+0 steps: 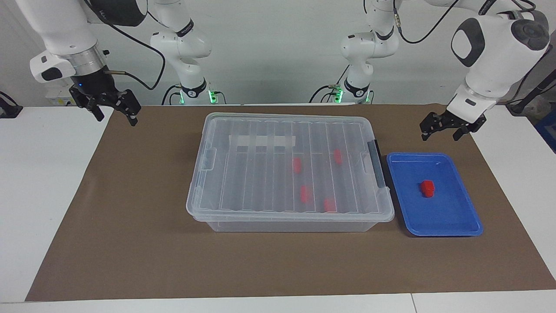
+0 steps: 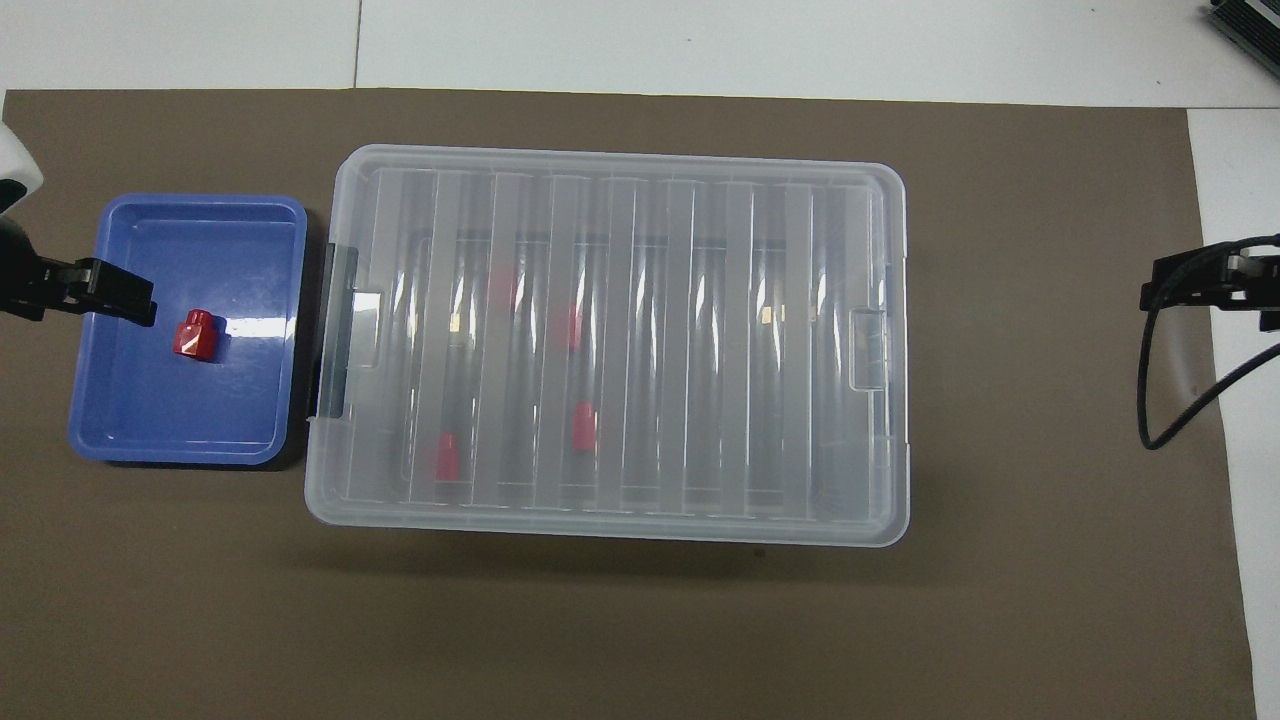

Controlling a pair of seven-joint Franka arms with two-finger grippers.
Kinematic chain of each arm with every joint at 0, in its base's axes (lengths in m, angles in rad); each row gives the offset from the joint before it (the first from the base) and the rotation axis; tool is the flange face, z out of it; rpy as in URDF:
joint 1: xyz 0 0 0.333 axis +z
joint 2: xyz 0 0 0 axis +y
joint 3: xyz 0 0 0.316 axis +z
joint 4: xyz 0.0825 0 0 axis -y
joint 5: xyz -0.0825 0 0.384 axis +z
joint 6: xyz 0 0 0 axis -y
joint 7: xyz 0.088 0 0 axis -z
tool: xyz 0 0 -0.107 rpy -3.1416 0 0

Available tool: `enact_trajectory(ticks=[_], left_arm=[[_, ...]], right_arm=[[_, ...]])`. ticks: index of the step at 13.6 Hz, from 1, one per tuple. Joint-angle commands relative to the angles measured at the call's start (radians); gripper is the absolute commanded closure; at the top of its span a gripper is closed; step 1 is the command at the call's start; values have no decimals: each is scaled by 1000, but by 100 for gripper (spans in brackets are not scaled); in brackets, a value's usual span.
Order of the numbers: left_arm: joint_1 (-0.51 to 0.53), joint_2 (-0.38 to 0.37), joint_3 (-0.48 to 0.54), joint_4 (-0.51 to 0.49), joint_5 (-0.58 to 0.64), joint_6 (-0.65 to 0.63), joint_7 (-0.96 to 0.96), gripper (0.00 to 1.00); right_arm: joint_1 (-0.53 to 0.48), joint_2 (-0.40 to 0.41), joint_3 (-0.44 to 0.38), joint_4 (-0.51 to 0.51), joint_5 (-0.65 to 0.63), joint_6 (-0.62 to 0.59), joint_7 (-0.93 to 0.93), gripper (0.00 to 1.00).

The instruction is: Place red block in blue tray from box

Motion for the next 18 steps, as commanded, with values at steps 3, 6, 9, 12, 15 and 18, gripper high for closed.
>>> enact_trajectory(ticks=[3,6,9,12,15,18], left_arm=[[-74,-83,8,-55,8,-47,-10,0],[-83,-83,7,-55,7,-41,-11,0],[-135,-81,11,-51,7,-4,-20,0],[-135,-86,13,-52,7,-21,-66,0],[-135,-94,13,-49,7,-16,-95,0],[-135,-100,13,-55,7,-9,-140,0]], right_arm=[[0,2,14,7,0,-50,-26,0],[2,-8,16,-7,2,-70,-27,0],[2,-8,16,-5,2,-76,-26,0],[2,-8,16,-5,3,-72,-27,0],[2,-9,16,-5,6,-75,-41,0],[5,-11,17,-8,11,-75,-50,0]])
